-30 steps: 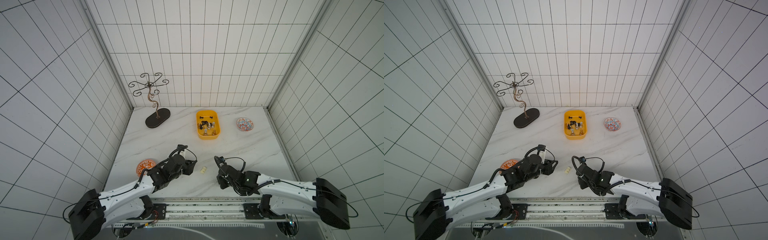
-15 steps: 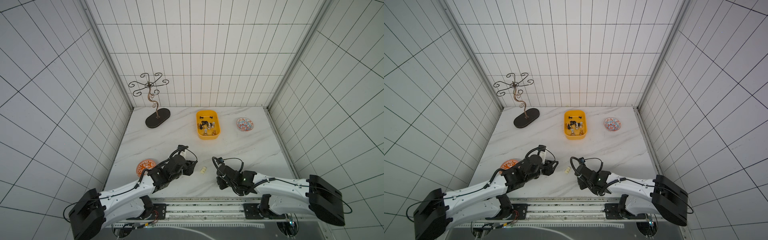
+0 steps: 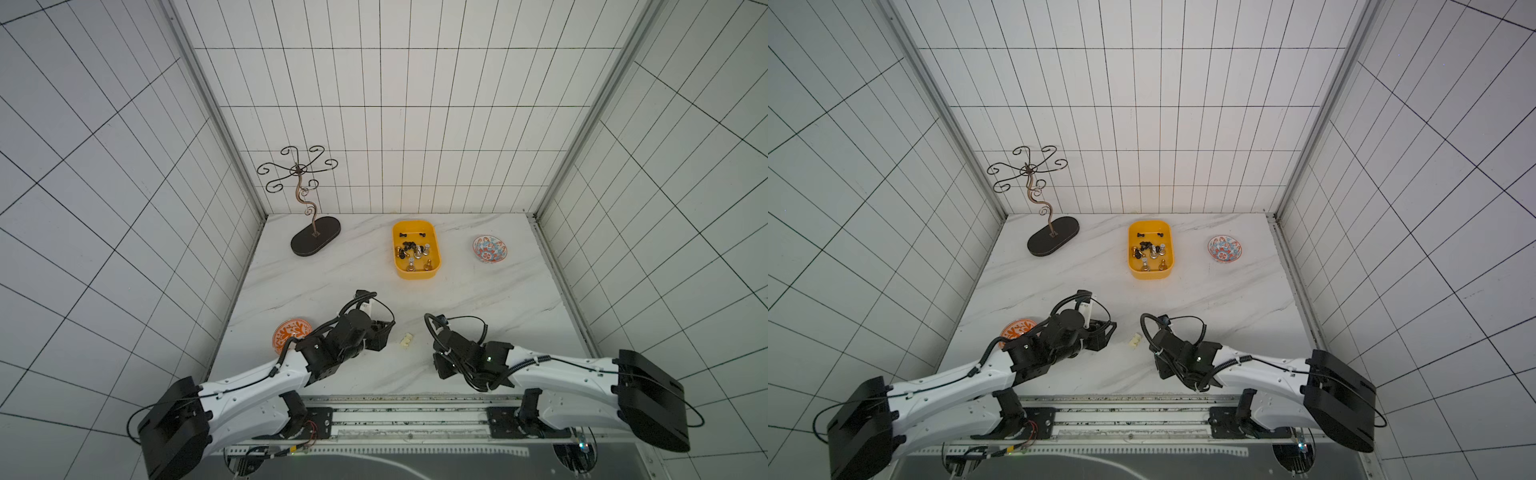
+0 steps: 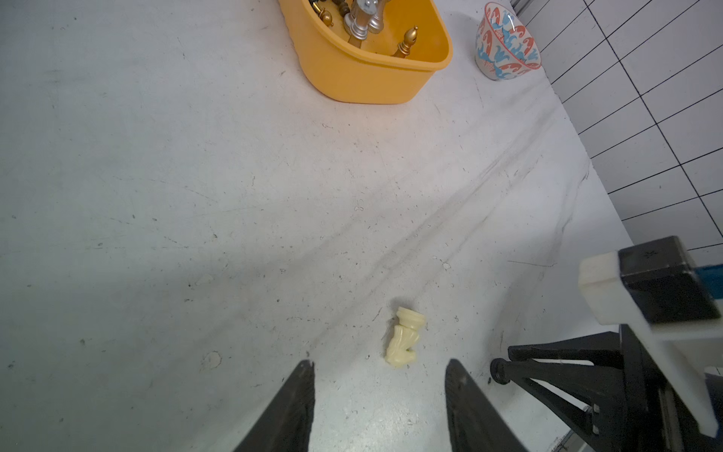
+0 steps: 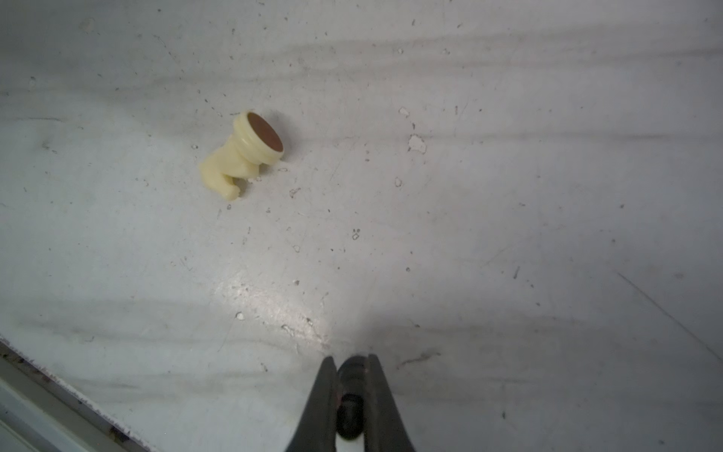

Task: Put the chess pieces into the storage box
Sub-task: Pick up the chess piece at the center of the board.

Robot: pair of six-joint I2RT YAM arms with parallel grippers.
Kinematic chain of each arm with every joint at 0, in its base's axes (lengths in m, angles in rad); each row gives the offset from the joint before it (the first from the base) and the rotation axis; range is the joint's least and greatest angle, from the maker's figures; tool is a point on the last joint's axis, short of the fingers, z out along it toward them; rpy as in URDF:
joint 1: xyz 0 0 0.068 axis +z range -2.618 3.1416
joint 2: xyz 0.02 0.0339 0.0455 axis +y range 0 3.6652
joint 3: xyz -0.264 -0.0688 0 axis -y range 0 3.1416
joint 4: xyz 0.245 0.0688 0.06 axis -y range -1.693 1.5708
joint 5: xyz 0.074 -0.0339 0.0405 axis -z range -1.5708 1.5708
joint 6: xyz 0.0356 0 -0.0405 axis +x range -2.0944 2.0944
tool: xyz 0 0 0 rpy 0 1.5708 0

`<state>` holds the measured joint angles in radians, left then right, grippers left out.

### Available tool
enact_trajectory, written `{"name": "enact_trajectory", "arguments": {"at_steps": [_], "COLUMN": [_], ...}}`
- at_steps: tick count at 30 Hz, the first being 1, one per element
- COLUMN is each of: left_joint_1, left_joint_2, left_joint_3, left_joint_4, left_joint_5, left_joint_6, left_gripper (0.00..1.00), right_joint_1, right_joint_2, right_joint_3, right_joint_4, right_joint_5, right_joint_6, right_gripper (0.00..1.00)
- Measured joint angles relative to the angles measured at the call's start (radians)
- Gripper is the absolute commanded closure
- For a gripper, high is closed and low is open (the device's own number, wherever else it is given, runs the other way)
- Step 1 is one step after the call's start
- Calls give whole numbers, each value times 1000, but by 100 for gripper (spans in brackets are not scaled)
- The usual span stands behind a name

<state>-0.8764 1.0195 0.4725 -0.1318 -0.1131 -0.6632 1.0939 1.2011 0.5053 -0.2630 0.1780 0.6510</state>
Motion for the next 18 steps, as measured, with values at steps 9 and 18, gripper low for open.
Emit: {"name": "enact_trajectory", "arguments": {"at_steps": [9,18], "left_joint_1": [-2,-2], "left_joint_2": [-1,-4], "left_joint_3": [0,0], "left_joint_4": [0,0], "left_joint_5": [-2,-3], "left_joint_6": [0,0], "left_gripper": [47,47], "right_joint_1": [0,-15], "right_joint_2": [-8,-18], "right_joint_3": [0,2], "right_joint_4": [-8,-17], "right_joint_5": [6,13], "right_joint_6": [-3,-32], "right_gripper": [89,89]}}
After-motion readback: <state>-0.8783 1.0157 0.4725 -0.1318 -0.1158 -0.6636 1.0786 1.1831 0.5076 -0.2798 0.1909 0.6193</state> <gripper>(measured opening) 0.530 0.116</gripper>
